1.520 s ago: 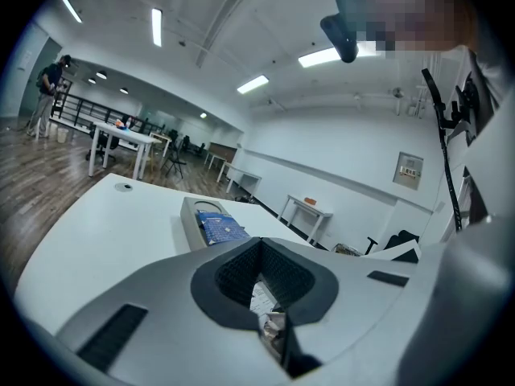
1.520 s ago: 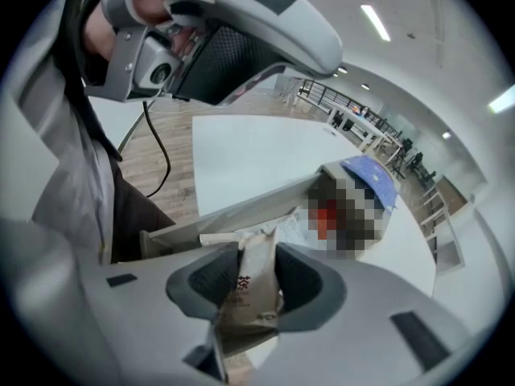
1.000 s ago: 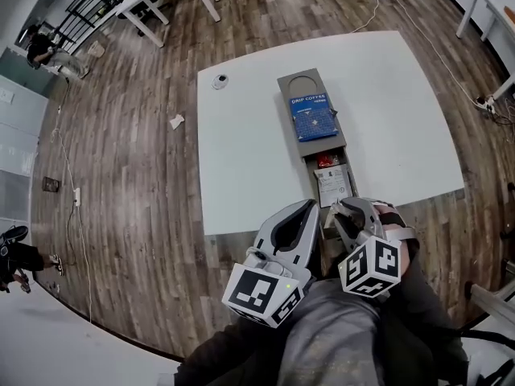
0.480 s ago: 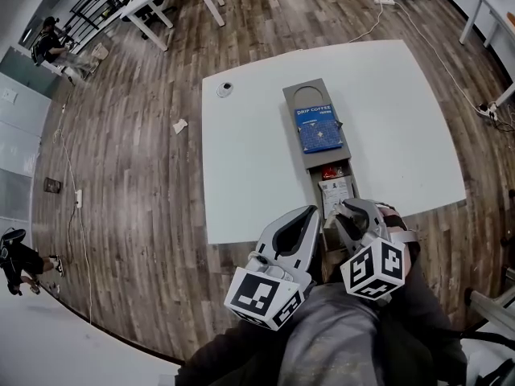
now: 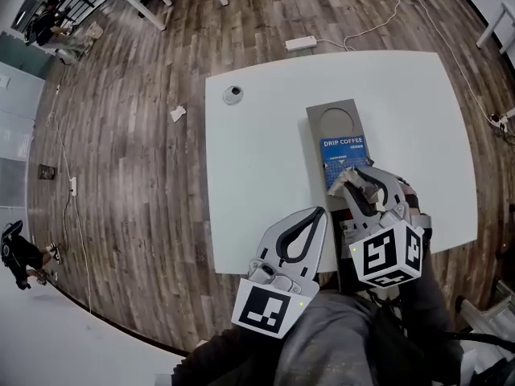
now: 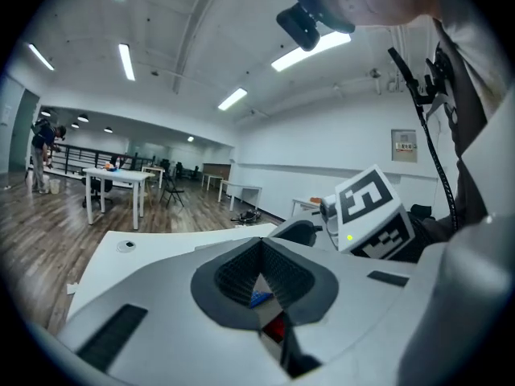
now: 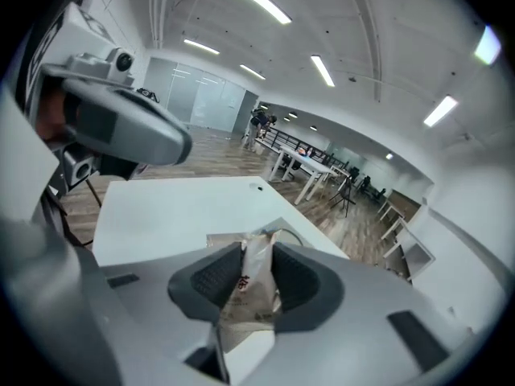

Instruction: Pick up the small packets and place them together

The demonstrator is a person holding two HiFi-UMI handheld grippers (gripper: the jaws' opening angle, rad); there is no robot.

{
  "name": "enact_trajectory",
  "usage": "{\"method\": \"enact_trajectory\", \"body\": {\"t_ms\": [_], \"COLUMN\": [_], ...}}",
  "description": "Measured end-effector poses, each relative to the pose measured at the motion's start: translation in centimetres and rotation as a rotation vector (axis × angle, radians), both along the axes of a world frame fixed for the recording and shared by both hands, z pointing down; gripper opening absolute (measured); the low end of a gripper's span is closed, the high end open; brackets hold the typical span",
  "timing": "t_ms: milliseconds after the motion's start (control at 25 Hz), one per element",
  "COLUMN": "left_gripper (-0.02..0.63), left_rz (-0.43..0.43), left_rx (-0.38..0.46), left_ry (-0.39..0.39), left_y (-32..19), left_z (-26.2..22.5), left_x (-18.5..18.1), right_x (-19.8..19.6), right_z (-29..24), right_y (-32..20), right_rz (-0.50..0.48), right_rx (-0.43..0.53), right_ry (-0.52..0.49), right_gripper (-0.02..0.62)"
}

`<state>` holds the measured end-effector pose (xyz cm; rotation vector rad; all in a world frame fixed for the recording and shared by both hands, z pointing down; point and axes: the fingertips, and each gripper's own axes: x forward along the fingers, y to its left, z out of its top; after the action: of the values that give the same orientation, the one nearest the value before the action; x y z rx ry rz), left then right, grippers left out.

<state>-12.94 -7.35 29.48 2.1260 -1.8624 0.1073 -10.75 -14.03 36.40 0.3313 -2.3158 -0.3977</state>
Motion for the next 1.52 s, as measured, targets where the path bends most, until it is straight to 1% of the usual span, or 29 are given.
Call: {"method": "enact_trajectory", "body": {"t_ms": [160, 320, 440, 600, 760, 840, 880, 1040, 1240, 1520], "left_gripper": [0.003, 0.003, 0.003, 0.003, 0.003, 0.003, 0.003, 0.003, 0.003, 0.003], "left_rz": [0.026, 0.018, 0.014, 0.012, 0.002, -0.010, -0.015, -0.024, -0.024, -0.015], "left_rx": [-0.058, -0.098, -0.117, -0.147, -0.154, -0.157, -0.159, -0.158, -0.148, -0.112], "left_ry": [0.055, 0.078, 0.098, 0.127, 0.133, 0.134, 0.132, 0.125, 0.113, 0.078], "left_y": [-1.9, -3.2, -4.0, -4.2, -4.3, -4.2, -4.1, -3.7, -3.2, -2.2], "left_z": [2.3, 4.1, 5.5, 6.9, 7.2, 7.3, 7.3, 7.4, 6.5, 5.3], "left_x": [-1.4, -3.1, -3.8, -3.9, -4.0, -4.4, -4.5, -4.5, -4.1, -3.0], "right_x": [-2.5, -3.7, -4.1, -4.6, -4.7, -4.9, -5.1, -5.2, -4.9, -4.1], "right_z": [0.7, 2.3, 3.5, 4.5, 4.7, 4.8, 4.9, 4.7, 3.3, 1.7], "right_y": [-4.2, -6.6, -7.7, -8.0, -8.4, -8.5, -8.4, -8.3, -8.2, -7.1], "right_rz": [0.039, 0.071, 0.093, 0.089, 0.095, 0.096, 0.091, 0.098, 0.119, 0.117], "right_rx": [-0.021, -0.064, -0.090, -0.123, -0.141, -0.157, -0.164, -0.158, -0.148, -0.118], "right_ry": [0.007, 0.015, 0.003, -0.001, -0.023, -0.031, -0.035, -0.048, -0.090, -0.134], "right_gripper": [0.129, 0.130, 0.132, 0.146, 0.169, 0.225, 0.242, 0.244, 0.244, 0.244]}}
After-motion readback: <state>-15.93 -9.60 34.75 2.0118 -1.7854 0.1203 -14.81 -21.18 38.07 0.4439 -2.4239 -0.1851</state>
